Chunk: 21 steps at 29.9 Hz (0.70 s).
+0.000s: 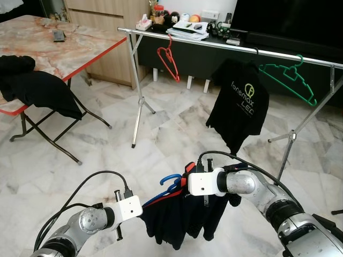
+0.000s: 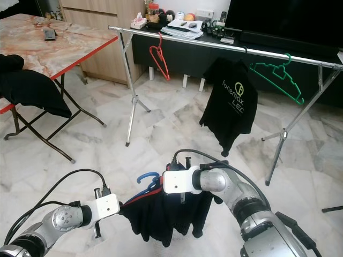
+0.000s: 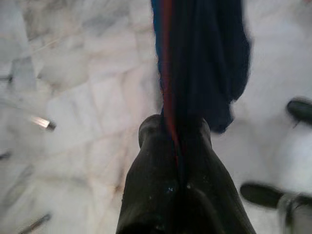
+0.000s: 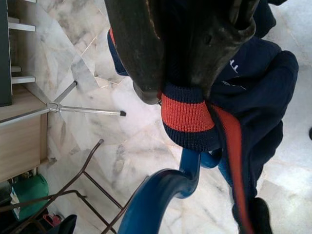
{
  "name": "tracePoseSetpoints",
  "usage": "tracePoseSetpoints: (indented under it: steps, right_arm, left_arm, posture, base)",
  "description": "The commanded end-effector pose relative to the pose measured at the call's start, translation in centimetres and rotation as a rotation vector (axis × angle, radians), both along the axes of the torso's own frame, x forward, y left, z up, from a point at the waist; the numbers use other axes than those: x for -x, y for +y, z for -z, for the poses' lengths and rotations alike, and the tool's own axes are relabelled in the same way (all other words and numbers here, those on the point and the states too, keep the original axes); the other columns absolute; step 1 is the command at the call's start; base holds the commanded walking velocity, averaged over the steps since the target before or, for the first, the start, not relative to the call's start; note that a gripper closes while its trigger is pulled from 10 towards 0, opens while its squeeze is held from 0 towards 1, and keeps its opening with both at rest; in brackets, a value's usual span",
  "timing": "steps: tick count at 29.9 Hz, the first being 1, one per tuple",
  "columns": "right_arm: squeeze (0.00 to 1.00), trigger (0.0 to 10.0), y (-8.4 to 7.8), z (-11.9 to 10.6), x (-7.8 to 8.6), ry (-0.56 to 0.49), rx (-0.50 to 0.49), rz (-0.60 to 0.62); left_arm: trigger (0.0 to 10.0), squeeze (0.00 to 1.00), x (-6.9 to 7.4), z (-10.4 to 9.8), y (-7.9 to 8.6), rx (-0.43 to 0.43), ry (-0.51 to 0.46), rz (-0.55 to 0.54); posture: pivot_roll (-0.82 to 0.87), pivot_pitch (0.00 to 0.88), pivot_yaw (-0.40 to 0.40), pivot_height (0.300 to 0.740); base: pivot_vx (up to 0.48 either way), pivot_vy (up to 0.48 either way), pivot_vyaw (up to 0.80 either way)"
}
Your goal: Hang hanger
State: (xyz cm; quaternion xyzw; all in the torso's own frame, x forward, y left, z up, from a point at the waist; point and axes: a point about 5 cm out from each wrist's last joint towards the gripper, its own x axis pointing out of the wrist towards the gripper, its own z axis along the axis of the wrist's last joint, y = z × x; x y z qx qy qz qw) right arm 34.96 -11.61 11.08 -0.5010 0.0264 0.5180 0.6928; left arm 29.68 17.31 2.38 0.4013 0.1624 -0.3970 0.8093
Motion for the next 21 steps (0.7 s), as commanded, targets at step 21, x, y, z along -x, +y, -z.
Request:
tracePoseSetpoints:
  steps: [21]
  right_arm:
    - [0.0,10.0,-2.5,-1.8,-0.7,0.065,-0.24,0.162]
  left_arm:
    - [0.0,0.0,1.4,2.8,4.3,-0.203,0.068,-0.331]
  posture:
    - [-0.03,0.102,-0.051,0.74]
  base:
    - [0.0,0.0,0.0]
